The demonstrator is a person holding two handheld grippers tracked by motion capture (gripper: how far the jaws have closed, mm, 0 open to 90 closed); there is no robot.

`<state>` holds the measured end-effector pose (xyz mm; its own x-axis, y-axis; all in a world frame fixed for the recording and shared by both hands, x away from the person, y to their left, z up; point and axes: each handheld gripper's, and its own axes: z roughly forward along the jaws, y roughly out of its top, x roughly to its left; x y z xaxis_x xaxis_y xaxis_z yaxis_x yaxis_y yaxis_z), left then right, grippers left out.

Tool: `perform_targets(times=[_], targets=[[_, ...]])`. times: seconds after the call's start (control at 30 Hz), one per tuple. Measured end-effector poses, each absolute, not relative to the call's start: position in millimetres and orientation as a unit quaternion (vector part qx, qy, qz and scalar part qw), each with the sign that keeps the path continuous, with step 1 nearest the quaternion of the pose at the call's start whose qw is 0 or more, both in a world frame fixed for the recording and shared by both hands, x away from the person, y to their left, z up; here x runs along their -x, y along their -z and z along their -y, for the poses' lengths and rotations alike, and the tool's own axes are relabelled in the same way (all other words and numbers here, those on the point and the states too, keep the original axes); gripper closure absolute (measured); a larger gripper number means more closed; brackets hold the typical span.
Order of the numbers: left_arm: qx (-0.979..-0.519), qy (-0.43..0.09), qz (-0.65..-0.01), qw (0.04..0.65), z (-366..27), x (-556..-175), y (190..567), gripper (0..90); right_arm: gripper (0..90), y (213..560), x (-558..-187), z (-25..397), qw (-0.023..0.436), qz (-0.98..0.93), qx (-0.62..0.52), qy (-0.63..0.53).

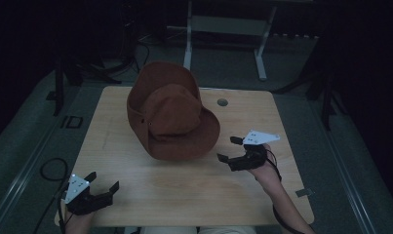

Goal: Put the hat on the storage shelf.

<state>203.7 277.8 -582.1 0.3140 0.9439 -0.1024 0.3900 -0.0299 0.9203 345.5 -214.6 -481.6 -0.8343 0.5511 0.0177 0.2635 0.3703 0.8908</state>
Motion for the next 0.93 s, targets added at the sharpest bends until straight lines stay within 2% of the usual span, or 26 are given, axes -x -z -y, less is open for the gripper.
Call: perform_targets(times=[0.57, 0.63, 0.93], targets=[[-0.657, -0.29, -0.508, 0.476, -277, -204, 582, 6.8, 13.9, 544, -332, 242, 0.129, -0.832, -0.263, -0.471], [-0.657, -0.288, -0.507, 0.478, -277, -204, 582, 6.8, 13.9, 550, -331, 243, 0.119, -0.835, -0.266, -0.468], [-0.657, -0.289, -0.508, 0.477, -277, -204, 582, 6.8, 14.0, 564, -324, 254, 0.126, -0.839, -0.267, -0.458]])
